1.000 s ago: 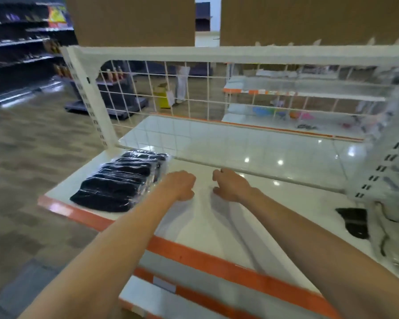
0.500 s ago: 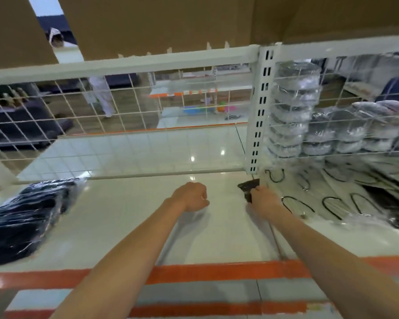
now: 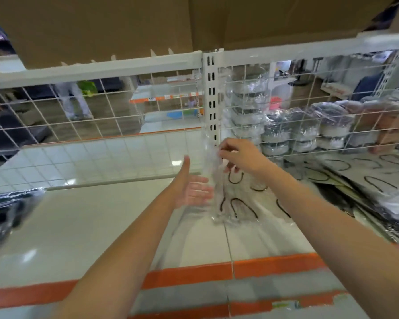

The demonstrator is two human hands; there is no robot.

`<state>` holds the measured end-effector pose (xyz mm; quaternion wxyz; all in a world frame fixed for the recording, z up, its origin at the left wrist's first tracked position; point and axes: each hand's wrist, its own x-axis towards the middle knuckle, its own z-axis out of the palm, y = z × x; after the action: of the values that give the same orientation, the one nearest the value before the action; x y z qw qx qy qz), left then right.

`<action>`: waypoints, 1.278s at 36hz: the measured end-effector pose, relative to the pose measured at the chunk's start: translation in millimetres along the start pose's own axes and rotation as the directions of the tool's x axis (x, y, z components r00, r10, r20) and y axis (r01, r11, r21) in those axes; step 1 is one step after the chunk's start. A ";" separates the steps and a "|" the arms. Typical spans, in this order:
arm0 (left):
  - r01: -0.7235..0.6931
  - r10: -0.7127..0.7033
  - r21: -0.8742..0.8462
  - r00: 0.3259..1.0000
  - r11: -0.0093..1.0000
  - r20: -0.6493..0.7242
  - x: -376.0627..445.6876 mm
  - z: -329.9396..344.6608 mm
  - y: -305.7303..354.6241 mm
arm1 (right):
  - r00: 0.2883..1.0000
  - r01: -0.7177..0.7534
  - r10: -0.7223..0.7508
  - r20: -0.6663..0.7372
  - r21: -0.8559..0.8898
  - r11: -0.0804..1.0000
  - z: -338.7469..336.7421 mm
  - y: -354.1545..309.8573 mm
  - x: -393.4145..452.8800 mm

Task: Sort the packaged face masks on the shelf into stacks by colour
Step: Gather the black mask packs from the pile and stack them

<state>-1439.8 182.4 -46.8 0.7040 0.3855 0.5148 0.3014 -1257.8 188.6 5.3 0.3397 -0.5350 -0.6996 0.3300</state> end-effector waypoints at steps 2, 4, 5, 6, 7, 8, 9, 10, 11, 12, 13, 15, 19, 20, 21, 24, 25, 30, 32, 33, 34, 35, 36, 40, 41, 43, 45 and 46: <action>-0.026 0.046 -0.237 0.996 0.971 0.081 8.6 17.4 4.9 | 0.991 0.009 -0.017 0.130 0.068 0.998 -20.6 -2.9 -12.3; -0.050 0.095 -0.402 0.991 0.914 0.093 16.6 37.1 11.1 | 0.967 0.002 -0.006 0.253 0.016 1.000 -38.6 1.3 -26.0; -0.064 0.121 -0.459 0.988 0.886 0.094 21.7 47.3 13.3 | 0.956 -0.011 0.014 0.292 -0.012 1.000 -46.7 6.9 -32.1; -0.085 0.146 -0.484 0.985 0.871 0.091 25.8 57.6 15.9 | 0.953 -0.034 0.039 0.299 -0.021 0.999 -54.6 14.9 -37.0; -0.114 0.162 -0.475 0.985 0.872 0.061 27.6 68.7 18.4 | 0.959 -0.072 0.073 0.273 -0.014 0.997 -62.1 24.6 -41.1; -0.131 0.164 -0.456 0.986 0.880 0.033 28.6 80.1 20.0 | 0.968 -0.119 0.116 0.224 0.001 0.993 -69.9 36.8 -44.9; -0.128 0.142 -0.426 0.990 0.896 0.002 29.8 91.0 20.4 | 0.975 -0.161 0.159 0.155 0.001 0.987 -77.2 49.2 -49.0; -0.118 0.117 -0.375 0.993 0.919 -0.026 30.6 101.5 19.8 | 0.976 -0.201 0.203 0.075 -0.031 0.979 -84.7 63.4 -52.6; -0.110 0.102 -0.314 0.994 0.943 -0.044 31.5 111.8 18.6 | 0.971 -0.236 0.237 -0.004 -0.096 0.967 -92.2 77.8 -56.4; -0.103 0.092 -0.249 0.994 0.963 -0.055 31.6 121.3 17.6 | 0.960 -0.278 0.268 -0.079 -0.196 0.940 -100.2 94.6 -60.1; -0.097 0.087 -0.203 0.995 0.974 -0.056 30.0 131.2 17.0 | 0.944 -0.328 0.297 -0.143 -0.312 0.892 -107.8 110.2 -65.8; -0.086 0.081 -0.132 0.996 0.987 -0.049 28.6 149.2 15.3 | 0.902 -0.429 0.381 -0.200 -0.496 0.755 -122.0 145.9 -82.0; -0.083 0.083 -0.056 0.997 0.995 -0.008 30.1 168.9 9.7 | 0.837 -0.509 0.515 -0.187 -0.615 0.603 -129.4 197.9 -121.9; -0.078 0.078 -0.039 0.997 0.996 -0.008 31.1 171.5 9.1 | 0.840 -0.513 0.502 -0.206 -0.605 0.609 -128.8 203.6 -126.8; -0.072 0.072 -0.024 0.997 0.997 -0.006 30.8 174.4 9.0 | 0.847 -0.512 0.481 -0.229 -0.595 0.619 -128.9 206.2 -129.2; -0.069 0.069 0.024 0.997 0.997 -0.018 27.5 182.3 7.4 | 0.843 -0.526 0.464 -0.273 -0.598 0.604 -130.2 202.7 -127.4; -0.068 0.069 0.035 0.997 0.997 -0.031 26.1 183.7 7.2 | 0.843 -0.526 0.459 -0.282 -0.615 0.588 -130.1 202.1 -126.4; -0.078 0.082 0.073 0.995 0.994 -0.049 24.0 180.4 7.7 | 0.845 -0.535 0.414 -0.340 -0.561 0.631 -134.1 195.8 -120.2; -0.072 0.074 0.053 0.996 0.996 -0.048 25.3 176.4 7.7 | 0.840 -0.539 0.393 -0.375 -0.483 0.690 -140.2 190.3 -114.0; -0.065 0.068 0.048 0.996 0.997 -0.056 26.2 174.7 7.9 | 0.843 -0.529 0.384 -0.378 -0.444 0.724 -143.7 186.5 -110.4; -0.059 0.062 0.049 0.996 0.997 -0.068 27.0 173.6 8.0 | 0.851 -0.508 0.369 -0.375 -0.404 0.761 -147.1 182.1 -106.0; -0.054 0.058 0.051 0.995 0.997 -0.083 26.7 173.5 8.3 | 0.862 -0.478 0.347 -0.369 -0.368 0.798 -150.7 176.6 -101.4; -0.052 0.056 0.049 0.994 0.997 -0.092 25.9 174.1 8.6 | 0.876 -0.441 0.317 -0.364 -0.334 0.833 -153.7 169.0 -97.4; -0.077 0.068 -0.072 0.990 0.994 -0.120 33.8 176.2 7.7 | 0.918 -0.238 0.146 -0.368 -0.217 0.947 -158.7 125.4 -86.2; -0.081 0.068 -0.122 0.992 0.989 -0.109 36.6 177.1 7.3 | 0.931 -0.171 0.100 -0.351 -0.177 0.969 -157.5 113.7 -85.2; -0.056 0.049 -0.229 0.998 0.972 -0.039 41.8 178.0 5.4 | 0.967 -0.026 0.016 -0.253 -0.038 0.999 -151.9 91.6 -85.3; -0.008 0.031 -0.285 0.997 0.959 0.076 41.1 180.6 4.4 | 0.994 0.055 -0.045 -0.103 0.099 0.994 -144.4 74.4 -88.8; -0.006 0.043 -0.292 0.992 0.956 0.119 38.3 182.1 4.3 | 0.998 0.062 -0.060 -0.016 0.158 0.986 -140.8 67.7 -91.2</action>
<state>-1254.5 173.8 -30.5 0.7799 0.3020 0.4152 0.3581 -1087.7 127.9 15.9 0.3949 -0.4865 -0.6854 0.3708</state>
